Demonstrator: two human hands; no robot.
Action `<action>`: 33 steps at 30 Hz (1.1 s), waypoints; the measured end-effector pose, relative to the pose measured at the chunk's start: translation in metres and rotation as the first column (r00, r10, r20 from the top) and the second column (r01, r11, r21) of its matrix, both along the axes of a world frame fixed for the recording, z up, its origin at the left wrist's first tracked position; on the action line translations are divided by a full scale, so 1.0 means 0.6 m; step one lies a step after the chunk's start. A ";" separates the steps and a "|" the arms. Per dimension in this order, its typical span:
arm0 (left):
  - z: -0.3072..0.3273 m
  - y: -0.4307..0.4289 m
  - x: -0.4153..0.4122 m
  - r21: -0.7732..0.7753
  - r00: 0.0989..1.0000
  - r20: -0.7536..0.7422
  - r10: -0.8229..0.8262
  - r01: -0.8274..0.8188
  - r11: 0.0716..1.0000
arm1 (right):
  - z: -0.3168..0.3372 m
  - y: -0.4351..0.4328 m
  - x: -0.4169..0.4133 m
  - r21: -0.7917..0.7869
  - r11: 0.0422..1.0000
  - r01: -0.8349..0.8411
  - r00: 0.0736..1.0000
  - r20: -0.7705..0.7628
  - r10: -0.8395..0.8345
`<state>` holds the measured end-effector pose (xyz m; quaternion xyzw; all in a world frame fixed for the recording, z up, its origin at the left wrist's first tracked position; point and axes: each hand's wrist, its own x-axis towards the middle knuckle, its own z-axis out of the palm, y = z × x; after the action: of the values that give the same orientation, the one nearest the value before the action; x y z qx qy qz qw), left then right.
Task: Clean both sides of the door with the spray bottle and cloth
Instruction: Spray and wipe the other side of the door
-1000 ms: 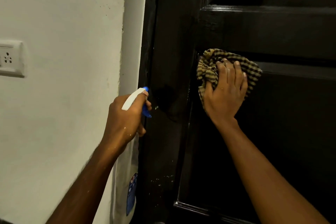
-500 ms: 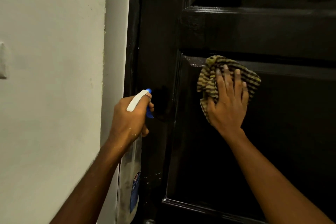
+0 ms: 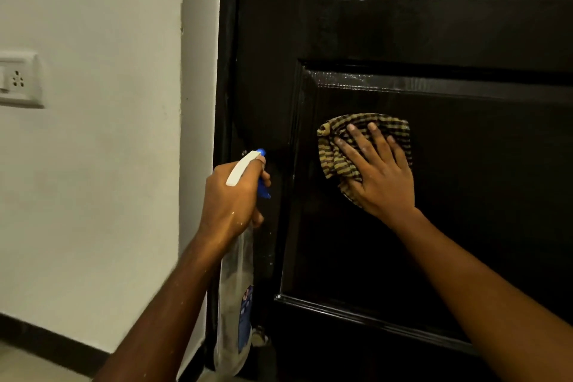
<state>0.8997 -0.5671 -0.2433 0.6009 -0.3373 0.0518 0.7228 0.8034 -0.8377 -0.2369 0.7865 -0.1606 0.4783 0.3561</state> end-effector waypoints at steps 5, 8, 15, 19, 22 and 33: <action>-0.026 0.021 0.032 0.059 0.997 -0.019 0.068 -0.067 0.996 | -0.004 0.016 0.025 0.119 0.992 -0.048 0.995 0.096 0.036; -0.040 0.018 0.060 0.106 0.998 -0.025 0.062 -0.059 0.993 | 0.001 0.027 0.049 0.135 0.990 -0.039 0.991 0.133 0.021; -0.058 0.016 0.108 0.029 0.991 -0.133 -0.025 0.029 0.999 | 0.079 0.090 0.147 0.039 0.998 -0.046 0.996 0.074 0.043; -0.072 0.029 0.117 0.018 0.995 -0.100 0.011 -0.009 1.000 | 0.092 0.134 0.222 -0.026 0.994 -0.102 0.995 -0.001 0.102; -0.089 0.040 0.123 0.052 0.995 -0.058 0.084 -0.081 0.995 | 0.052 0.150 0.268 -0.138 0.976 -0.167 0.980 -0.136 0.148; -0.140 0.068 0.123 0.087 0.974 0.005 0.226 -0.226 0.970 | -0.068 0.085 0.200 -0.275 0.921 -0.277 0.867 -0.485 0.116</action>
<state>0.9733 -0.5266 -0.3273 0.6664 -0.2668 0.1174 0.6862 0.9234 -0.7866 -0.2776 0.8171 0.0941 0.3330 0.4611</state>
